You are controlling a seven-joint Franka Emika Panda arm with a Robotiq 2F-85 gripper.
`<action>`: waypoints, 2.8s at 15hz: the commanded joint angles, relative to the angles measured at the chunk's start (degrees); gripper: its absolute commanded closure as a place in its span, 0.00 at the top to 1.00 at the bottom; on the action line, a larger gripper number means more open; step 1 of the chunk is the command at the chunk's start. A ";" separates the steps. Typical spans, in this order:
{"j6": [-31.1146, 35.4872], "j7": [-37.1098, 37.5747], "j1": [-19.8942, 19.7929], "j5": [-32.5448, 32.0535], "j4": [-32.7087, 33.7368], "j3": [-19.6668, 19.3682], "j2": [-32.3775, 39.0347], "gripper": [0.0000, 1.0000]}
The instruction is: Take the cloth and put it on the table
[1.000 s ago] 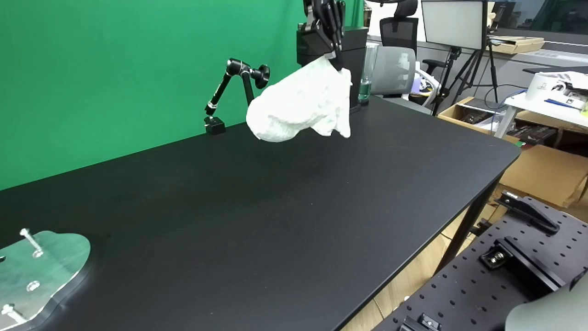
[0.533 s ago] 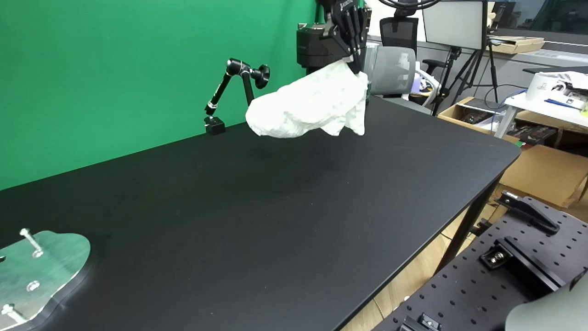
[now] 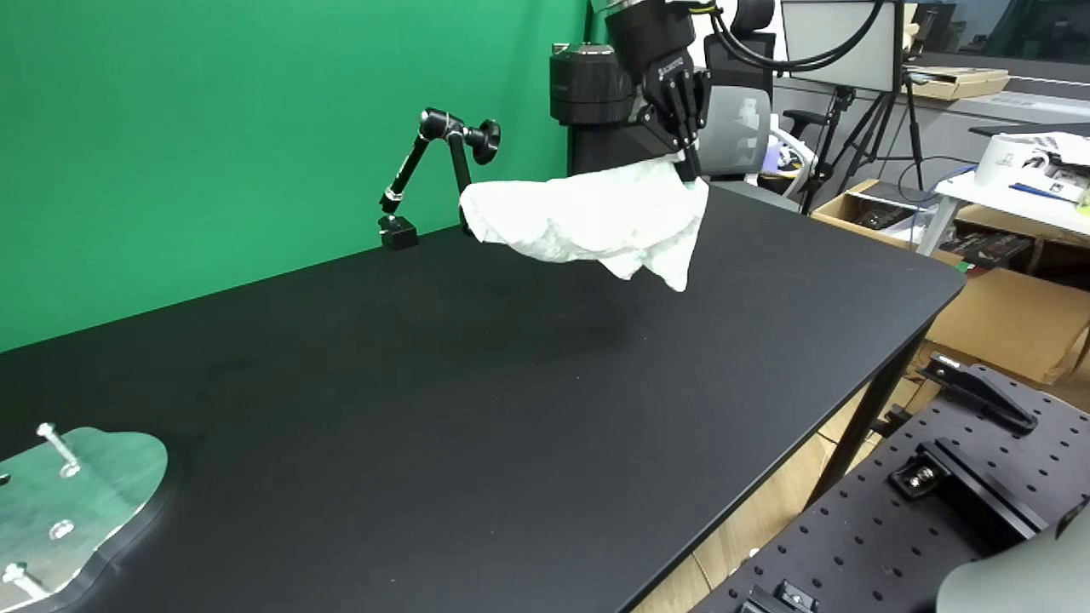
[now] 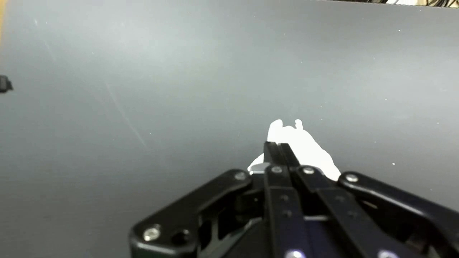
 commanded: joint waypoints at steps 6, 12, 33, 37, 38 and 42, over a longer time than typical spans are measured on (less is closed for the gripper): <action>0.85 6.51 -2.84 -3.36 -2.66 -3.22 0.06 0.01; 2.40 8.37 -3.91 -4.40 -3.18 -4.39 1.38 0.01; 19.43 0.59 0.81 3.45 2.81 -0.98 13.38 0.40; 16.42 1.33 1.08 3.72 2.71 -1.08 11.76 0.69; 14.60 1.79 1.15 4.02 2.82 -1.07 11.38 0.75; 8.42 1.66 1.13 3.44 2.78 -1.10 9.74 0.99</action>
